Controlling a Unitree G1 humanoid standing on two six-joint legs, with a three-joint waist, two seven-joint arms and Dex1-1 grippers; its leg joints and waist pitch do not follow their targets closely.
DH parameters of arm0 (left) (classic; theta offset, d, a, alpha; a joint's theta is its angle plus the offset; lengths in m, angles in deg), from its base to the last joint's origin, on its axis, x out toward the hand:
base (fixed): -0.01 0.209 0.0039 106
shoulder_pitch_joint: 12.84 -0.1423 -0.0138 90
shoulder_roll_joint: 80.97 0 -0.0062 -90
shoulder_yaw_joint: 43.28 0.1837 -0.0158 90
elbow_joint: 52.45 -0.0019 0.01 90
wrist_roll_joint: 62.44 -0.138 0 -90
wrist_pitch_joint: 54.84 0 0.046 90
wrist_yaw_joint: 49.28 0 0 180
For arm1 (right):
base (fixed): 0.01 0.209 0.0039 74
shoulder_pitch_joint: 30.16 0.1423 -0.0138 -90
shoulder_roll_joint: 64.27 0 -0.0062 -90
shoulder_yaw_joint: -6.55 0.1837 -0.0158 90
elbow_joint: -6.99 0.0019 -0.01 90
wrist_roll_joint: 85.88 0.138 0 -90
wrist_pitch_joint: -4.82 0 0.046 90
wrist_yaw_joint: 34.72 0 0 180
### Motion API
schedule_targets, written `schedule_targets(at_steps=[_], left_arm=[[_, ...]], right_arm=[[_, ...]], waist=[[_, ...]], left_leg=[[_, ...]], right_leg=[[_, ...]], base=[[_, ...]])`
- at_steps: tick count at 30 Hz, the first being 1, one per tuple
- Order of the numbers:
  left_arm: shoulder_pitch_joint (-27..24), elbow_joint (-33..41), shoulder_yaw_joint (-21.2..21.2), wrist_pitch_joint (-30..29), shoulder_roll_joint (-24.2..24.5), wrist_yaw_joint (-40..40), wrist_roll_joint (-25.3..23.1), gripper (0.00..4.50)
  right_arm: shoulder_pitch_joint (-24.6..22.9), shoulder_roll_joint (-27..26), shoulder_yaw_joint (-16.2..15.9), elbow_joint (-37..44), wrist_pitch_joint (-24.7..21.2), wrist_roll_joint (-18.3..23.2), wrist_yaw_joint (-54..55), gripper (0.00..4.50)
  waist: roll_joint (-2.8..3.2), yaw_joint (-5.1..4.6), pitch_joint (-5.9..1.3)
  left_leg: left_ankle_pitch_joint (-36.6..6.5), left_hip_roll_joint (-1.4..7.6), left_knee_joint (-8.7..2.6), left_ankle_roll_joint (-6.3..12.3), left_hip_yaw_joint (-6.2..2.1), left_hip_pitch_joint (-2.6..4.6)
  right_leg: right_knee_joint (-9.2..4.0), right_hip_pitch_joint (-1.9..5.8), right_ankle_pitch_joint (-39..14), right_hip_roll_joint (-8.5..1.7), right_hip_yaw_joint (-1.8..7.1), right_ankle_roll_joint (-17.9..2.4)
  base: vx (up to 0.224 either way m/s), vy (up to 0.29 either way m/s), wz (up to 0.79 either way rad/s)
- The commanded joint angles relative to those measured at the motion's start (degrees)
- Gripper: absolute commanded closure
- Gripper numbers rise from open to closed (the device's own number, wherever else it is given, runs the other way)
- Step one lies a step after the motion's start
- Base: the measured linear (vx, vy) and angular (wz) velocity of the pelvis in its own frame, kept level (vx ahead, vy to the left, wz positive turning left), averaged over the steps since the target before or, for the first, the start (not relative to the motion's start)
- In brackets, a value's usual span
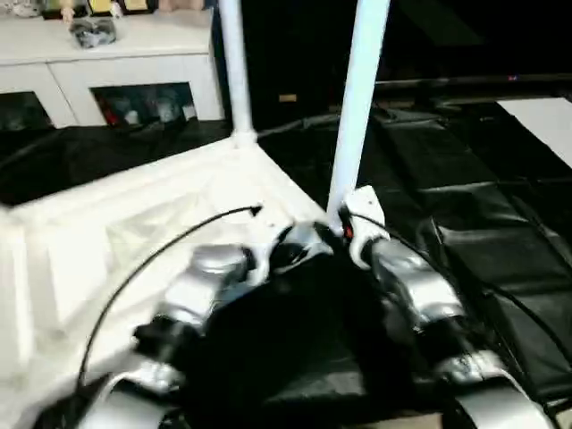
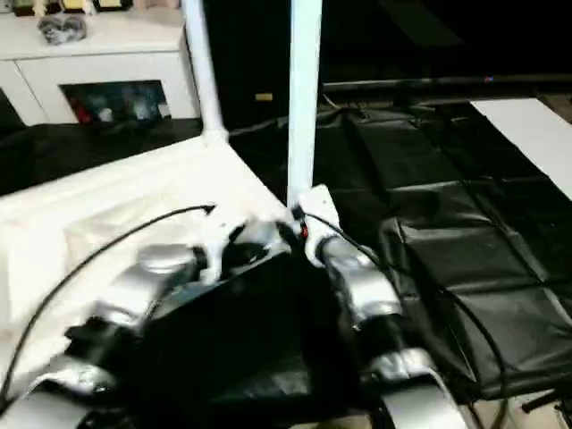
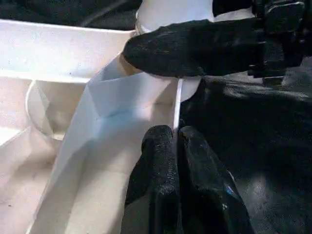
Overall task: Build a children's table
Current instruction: Rotate leg to tighten
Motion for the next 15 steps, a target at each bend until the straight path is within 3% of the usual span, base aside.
schedule_targets(at_steps=[1,9,11,15], left_arm=[[0.84,-0.93,-0.64,2.00,-2.12,-2.85,0.98,4.50],[-1.56,2.50,0.87,4.61,2.61,6.79,2.41,4.50],[-2.99,4.52,1.85,5.06,5.52,13.29,3.86,4.50],[-4.46,6.08,2.28,5.55,8.03,18.62,5.51,4.50]], right_arm=[[-1.06,-3.29,-3.23,-2.15,-0.05,-0.83,-2.78,1.39],[-2.07,2.40,-4.74,2.75,-1.36,1.37,-14.06,0.67],[-2.96,6.95,-6.25,6.13,-1.87,2.18,-21.67,0.40],[-4.46,11.48,-7.44,10.31,-0.98,3.18,-29.36,0.40]], waist=[[-0.96,0.16,-2.87],[-1.21,0.10,-3.10],[-1.21,0.31,-3.19],[-0.97,1.20,-3.32]], left_leg=[[-15.47,1.66,-4.31,1.39,-0.95,0.22],[-13.27,1.87,-4.29,2.72,-0.91,-0.18],[-11.39,1.94,-4.08,3.66,-0.76,-0.24],[-9.58,2.34,-3.96,4.51,-0.65,0.10]], right_leg=[[-5.73,2.04,-23.60,-3.25,1.93,-9.08],[-5.09,2.47,-17.55,-3.23,1.95,-10.77],[-4.75,2.67,-15.48,-3.32,2.01,-11.70],[-4.37,2.63,-11.85,-3.27,2.06,-12.74]], base=[[0.000,0.000,0.00],[0.000,0.000,0.00],[0.000,0.000,0.00],[0.000,0.000,0.00]])
